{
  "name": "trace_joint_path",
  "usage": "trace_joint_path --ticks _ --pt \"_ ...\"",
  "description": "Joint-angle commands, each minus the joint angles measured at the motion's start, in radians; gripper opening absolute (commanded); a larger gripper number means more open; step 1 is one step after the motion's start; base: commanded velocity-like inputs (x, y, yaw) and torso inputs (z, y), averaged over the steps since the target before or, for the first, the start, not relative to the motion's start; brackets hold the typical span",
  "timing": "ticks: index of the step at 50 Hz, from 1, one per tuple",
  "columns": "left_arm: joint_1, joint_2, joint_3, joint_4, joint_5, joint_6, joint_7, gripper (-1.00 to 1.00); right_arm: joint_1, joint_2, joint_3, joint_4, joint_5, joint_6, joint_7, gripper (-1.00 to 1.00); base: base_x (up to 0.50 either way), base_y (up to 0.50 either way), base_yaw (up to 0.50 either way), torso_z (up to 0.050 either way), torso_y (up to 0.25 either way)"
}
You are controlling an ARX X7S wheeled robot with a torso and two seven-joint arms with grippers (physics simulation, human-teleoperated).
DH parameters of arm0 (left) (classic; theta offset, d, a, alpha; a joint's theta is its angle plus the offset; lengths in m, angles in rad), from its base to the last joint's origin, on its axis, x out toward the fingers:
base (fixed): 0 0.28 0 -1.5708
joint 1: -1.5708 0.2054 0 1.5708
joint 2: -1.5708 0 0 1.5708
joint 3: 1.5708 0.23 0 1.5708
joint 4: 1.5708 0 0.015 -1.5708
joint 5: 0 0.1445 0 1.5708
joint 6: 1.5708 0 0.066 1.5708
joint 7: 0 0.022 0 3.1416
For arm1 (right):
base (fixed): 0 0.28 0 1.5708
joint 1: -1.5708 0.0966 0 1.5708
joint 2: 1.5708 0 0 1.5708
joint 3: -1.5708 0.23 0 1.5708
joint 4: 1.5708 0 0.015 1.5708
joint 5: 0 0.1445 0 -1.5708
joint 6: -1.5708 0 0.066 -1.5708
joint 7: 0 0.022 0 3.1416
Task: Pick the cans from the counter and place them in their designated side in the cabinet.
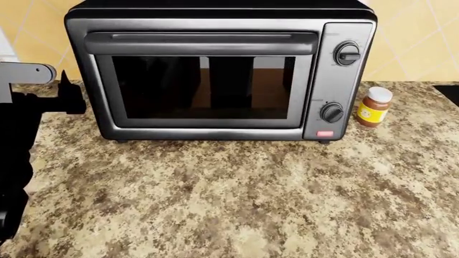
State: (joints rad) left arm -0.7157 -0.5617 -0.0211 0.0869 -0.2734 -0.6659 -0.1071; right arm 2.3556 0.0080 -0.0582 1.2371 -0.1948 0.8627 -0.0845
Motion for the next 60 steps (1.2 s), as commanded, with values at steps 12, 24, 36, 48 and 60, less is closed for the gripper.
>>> trace_joint_path --ticks 12,24,36,48,60 --pt "0.018 -0.016 -0.024 0.052 -0.016 -0.032 -0.01 1.0 0.001 -0.004 -0.006 -0.002 -0.016 -0.005 -0.019 1.0 -0.21 0.0 0.0 0.0 0.0" --pt "0.009 -0.015 -0.007 0.069 -0.021 -0.04 -0.002 1.0 0.001 -0.006 -0.009 -0.051 -0.043 -0.005 -0.074 1.0 -0.39 0.0 0.0 0.0 0.0" --pt "-0.008 -0.006 0.021 0.123 -0.046 -0.062 0.023 1.0 0.001 0.012 -0.002 -0.108 -0.117 -0.036 -0.213 1.0 -0.04 0.0 0.0 0.0 0.0" --pt "-0.017 0.039 0.03 0.261 -0.09 -0.104 0.005 1.0 -0.511 0.127 -0.087 -1.172 -0.23 0.5 -0.511 1.0 0.0 0.0 0.0 0.0 0.0" --pt "0.087 0.058 -0.045 0.518 -0.197 -0.202 -0.026 1.0 -0.86 0.1 -0.071 -1.67 -0.751 0.706 -0.99 1.0 0.0 0.0 0.0 0.0 0.0"
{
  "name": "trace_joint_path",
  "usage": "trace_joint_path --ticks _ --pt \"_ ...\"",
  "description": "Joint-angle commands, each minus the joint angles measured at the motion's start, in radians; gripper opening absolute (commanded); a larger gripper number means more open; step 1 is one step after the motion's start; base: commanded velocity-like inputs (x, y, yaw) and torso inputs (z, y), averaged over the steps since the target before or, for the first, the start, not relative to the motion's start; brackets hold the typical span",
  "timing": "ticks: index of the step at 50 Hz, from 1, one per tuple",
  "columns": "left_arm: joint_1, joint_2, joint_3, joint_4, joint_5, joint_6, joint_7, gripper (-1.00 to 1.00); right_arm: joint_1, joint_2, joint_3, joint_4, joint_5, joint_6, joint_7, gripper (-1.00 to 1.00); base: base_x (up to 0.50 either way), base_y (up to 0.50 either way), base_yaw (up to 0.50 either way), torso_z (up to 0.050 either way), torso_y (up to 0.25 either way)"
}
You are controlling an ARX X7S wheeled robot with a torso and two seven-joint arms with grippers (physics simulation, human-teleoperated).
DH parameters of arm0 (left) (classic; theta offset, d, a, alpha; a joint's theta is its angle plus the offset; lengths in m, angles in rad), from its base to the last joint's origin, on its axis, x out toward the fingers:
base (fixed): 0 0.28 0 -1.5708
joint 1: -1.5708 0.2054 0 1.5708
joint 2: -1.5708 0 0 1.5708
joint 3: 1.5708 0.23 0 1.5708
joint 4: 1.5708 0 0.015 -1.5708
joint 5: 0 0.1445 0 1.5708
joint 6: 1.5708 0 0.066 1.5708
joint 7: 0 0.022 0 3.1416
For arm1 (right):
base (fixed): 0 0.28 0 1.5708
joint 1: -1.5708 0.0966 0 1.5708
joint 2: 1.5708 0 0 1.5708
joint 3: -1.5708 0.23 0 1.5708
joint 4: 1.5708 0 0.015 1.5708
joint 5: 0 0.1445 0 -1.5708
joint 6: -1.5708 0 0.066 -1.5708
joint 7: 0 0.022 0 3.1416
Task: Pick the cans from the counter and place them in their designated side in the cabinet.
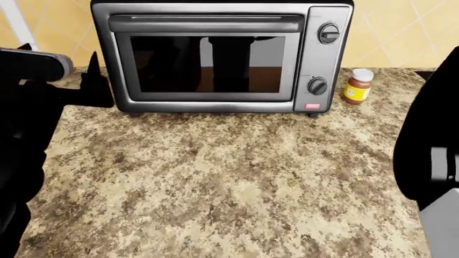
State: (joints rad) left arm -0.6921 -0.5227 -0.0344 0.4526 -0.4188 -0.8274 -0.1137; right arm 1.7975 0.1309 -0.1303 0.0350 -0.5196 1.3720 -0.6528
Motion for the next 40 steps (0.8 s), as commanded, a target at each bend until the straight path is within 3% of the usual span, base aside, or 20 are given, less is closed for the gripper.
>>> trace_joint_path --ticks 1,9,28,40 --pt "0.072 0.02 -0.032 0.151 -0.048 -0.034 -0.021 1.0 -0.328 -0.034 0.008 -0.485 -0.497 0.197 -0.478 1.0 0.0 0.0 0.0 0.0 0.0" --pt "0.124 0.04 -0.074 0.217 -0.086 -0.091 -0.061 1.0 -0.508 -0.107 0.073 -0.604 -0.992 0.191 -0.916 1.0 0.0 0.0 0.0 0.0 0.0" --pt "0.175 0.046 -0.078 0.229 -0.097 -0.092 -0.069 1.0 -0.766 -0.122 0.151 -0.774 -1.059 0.174 -0.918 1.0 0.0 0.0 0.0 0.0 0.0" --pt "0.233 0.052 -0.102 0.26 -0.086 -0.044 -0.08 1.0 -0.873 -0.123 0.112 -0.841 -1.032 0.191 -0.918 1.0 0.0 0.0 0.0 0.0 0.0"
